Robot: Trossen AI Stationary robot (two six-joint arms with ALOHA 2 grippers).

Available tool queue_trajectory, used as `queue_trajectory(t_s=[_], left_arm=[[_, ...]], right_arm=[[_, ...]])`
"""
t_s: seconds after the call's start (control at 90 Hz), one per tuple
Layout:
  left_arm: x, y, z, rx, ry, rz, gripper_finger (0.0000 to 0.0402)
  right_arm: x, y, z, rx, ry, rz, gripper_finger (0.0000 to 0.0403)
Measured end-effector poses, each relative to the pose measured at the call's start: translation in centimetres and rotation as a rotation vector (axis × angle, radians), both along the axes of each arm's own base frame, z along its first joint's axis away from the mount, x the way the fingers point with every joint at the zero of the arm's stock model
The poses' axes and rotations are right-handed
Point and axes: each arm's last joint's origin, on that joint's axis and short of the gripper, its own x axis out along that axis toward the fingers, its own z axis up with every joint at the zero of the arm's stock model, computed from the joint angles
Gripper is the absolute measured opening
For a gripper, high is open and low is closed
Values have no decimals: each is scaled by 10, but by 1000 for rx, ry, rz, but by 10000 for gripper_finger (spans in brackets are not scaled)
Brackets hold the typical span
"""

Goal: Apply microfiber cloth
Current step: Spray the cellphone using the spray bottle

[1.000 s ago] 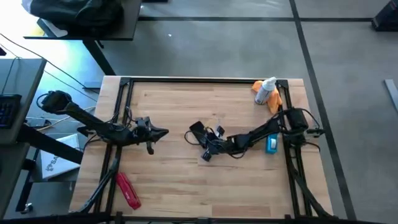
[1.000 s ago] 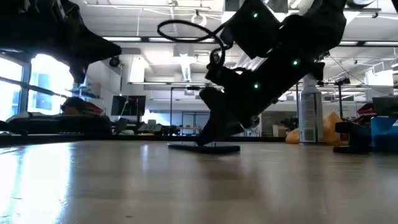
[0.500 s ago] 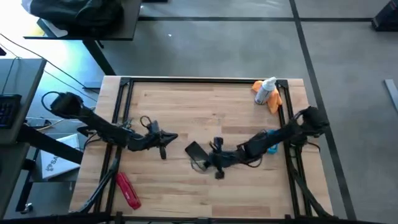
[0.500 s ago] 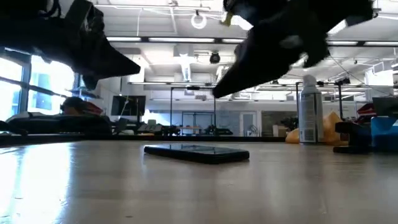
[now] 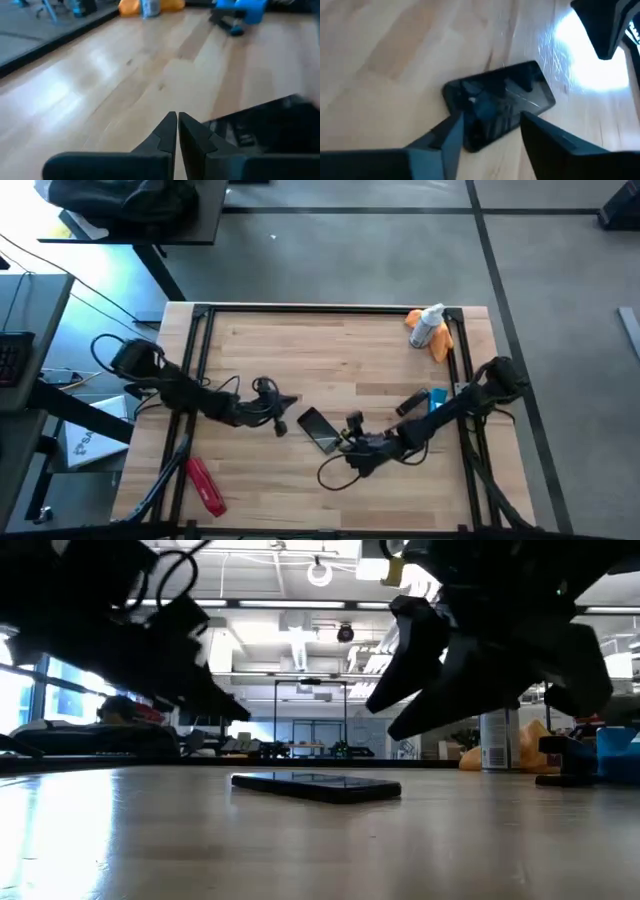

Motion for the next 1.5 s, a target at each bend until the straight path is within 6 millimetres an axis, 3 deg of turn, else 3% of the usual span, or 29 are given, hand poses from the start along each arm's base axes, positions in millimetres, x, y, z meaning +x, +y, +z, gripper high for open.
queue_trajectory(t_s=[0.256, 0.5, 0.678, 0.978, 1.5], left_arm=[[4, 15, -28, -155, 38, 89, 0], [24, 10, -46, -184, 57, 114, 0], [37, 6, -44, -165, 88, 41, 0], [36, 6, -45, -160, 96, 45, 0], [36, 6, -44, -167, 71, 70, 0]], right_arm=[[7, 0, -34, -26, 72, 35, 195], [15, -2, -38, -134, 21, 90, 195], [19, -11, -38, -172, 26, 83, 195], [20, -12, -33, -320, -3, 78, 195], [45, 1, 6, -416, -89, 121, 195]])
